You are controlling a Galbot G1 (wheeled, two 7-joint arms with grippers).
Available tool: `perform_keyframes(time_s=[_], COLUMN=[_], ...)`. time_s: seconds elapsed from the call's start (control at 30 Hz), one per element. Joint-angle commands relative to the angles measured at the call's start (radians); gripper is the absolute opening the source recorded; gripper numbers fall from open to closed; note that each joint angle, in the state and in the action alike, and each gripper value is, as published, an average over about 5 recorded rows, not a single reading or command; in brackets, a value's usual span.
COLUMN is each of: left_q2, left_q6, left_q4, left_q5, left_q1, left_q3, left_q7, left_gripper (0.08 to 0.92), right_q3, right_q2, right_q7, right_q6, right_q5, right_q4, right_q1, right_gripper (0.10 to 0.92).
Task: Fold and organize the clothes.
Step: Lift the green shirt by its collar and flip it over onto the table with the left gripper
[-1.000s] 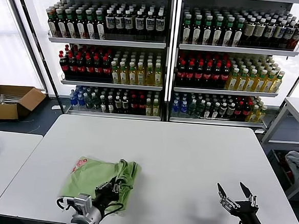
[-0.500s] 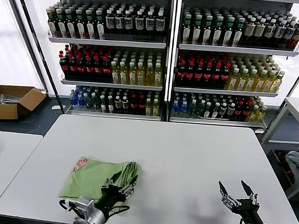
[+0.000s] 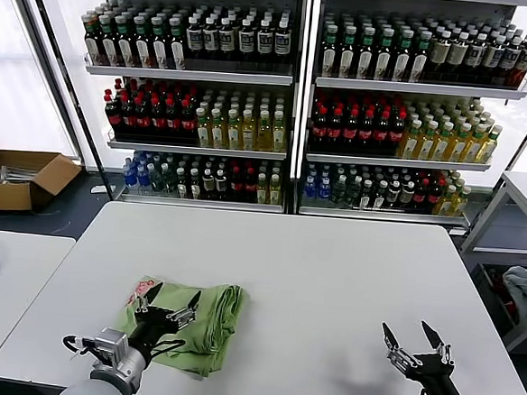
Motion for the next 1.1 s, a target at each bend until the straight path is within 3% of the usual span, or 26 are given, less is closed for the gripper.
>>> perform_keyframes(time_s=[0.03,0.43,0.63,0.9,1.1], left_q2=[-0.036,-0.033,-0.023,0.041,0.076], left_q6=[-0.023,0.001,0.010,0.063,0.092], left_q4=[0.104,0.052,0.002,-0.252,-0.159], left_q5=[0.149,0.165,0.143,-0.115,-0.208], left_q1=[-0.022,-0.009,-0.004,0.035,0.026], left_q3=[0.113,0.244,0.233,0.019,-0.223], left_q7=[0.006,0.004,-0.001,-0.020,-0.023], left_gripper=[0.823,0.823,0.823,0.823,0.823], right_q3=[0.028,0.027,0.038,0.056,0.031], right_q2=[-0.005,0.006,0.010,0.009,0.008], right_q7=[-0.001,-0.001,-0.002,-0.003,-0.003], right_q6=[0.006,0.011,0.012,0.021,0.019], right_q5=[0.003,0.003,0.008,0.017,0.014], right_q4=[0.012,0.005,0.006,-0.006,-0.006], right_q1=[-0.016,-0.005,-0.008,-0.020,-0.006], right_gripper=[0.823,0.823,0.823,0.823,0.823])
